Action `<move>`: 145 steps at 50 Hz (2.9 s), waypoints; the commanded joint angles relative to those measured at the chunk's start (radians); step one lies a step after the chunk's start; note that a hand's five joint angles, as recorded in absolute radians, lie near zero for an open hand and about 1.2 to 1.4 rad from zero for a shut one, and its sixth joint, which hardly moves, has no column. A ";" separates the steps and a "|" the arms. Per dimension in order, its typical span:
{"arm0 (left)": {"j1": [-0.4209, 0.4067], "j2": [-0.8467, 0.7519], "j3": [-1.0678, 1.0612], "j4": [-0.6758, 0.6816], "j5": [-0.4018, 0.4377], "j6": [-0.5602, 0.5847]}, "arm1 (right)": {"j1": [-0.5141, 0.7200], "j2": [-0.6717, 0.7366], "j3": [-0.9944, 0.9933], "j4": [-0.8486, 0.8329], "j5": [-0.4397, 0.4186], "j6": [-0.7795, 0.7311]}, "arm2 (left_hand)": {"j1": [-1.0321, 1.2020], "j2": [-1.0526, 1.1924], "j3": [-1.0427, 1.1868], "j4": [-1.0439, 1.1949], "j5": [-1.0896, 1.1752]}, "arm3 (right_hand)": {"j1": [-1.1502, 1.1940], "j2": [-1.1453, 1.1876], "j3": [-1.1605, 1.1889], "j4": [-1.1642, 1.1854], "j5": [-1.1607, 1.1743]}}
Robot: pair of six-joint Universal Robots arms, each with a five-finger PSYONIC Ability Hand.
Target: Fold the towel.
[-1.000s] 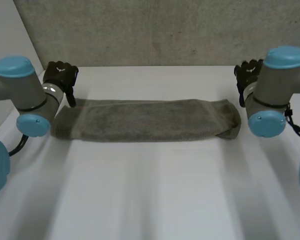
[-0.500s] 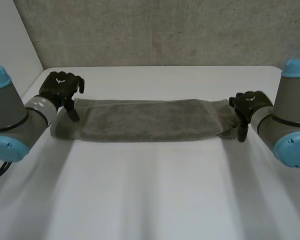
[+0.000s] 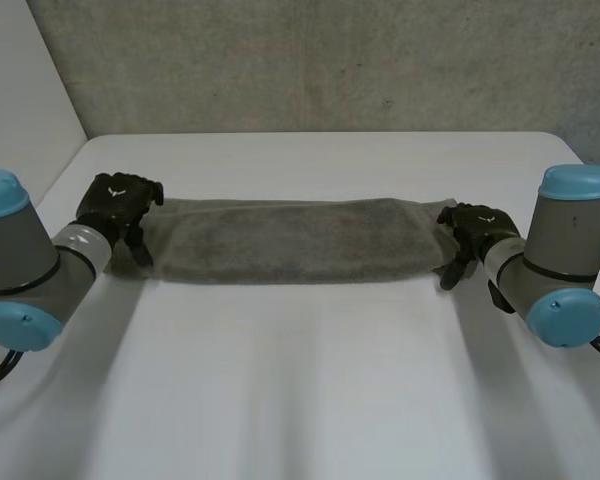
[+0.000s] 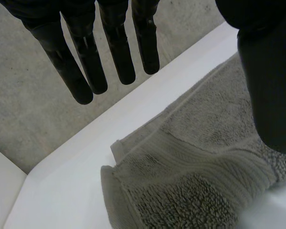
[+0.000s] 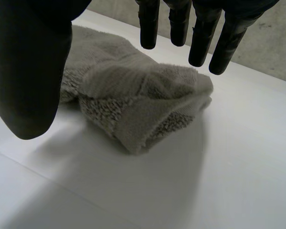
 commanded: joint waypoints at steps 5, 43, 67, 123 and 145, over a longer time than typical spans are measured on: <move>0.000 -0.082 0.032 0.010 -0.001 0.024 | -0.017 0.018 -0.010 -0.023 0.034 -0.008 | -0.381 -0.367 -0.380 -0.458 -0.194 | 0.094 0.107 0.110 0.097 0.098; 0.007 -0.098 0.039 0.012 -0.016 0.136 | -0.051 0.018 -0.004 -0.051 0.159 -0.221 | -0.360 -0.346 -0.359 -0.438 -0.173 | 0.326 0.339 0.342 0.329 0.331; 0.005 -0.079 0.027 0.010 -0.016 0.136 | -0.055 0.030 -0.020 -0.040 0.155 -0.216 | -0.357 -0.343 -0.356 -0.435 -0.170 | 0.527 0.540 0.544 0.531 0.532; -0.069 0.187 0.012 -0.037 -0.013 -0.097 | 0.508 0.162 -0.344 -0.200 -0.051 -0.801 | -0.428 -0.414 -0.427 -0.505 -0.241 | 0.781 0.794 0.798 0.785 0.786; -0.124 0.169 0.003 -0.036 -0.007 -0.088 | 0.309 -0.066 -0.090 -0.125 0.111 -0.537 | -0.407 -0.393 -0.406 -0.485 -0.220 | -0.089 -0.077 -0.073 -0.086 -0.085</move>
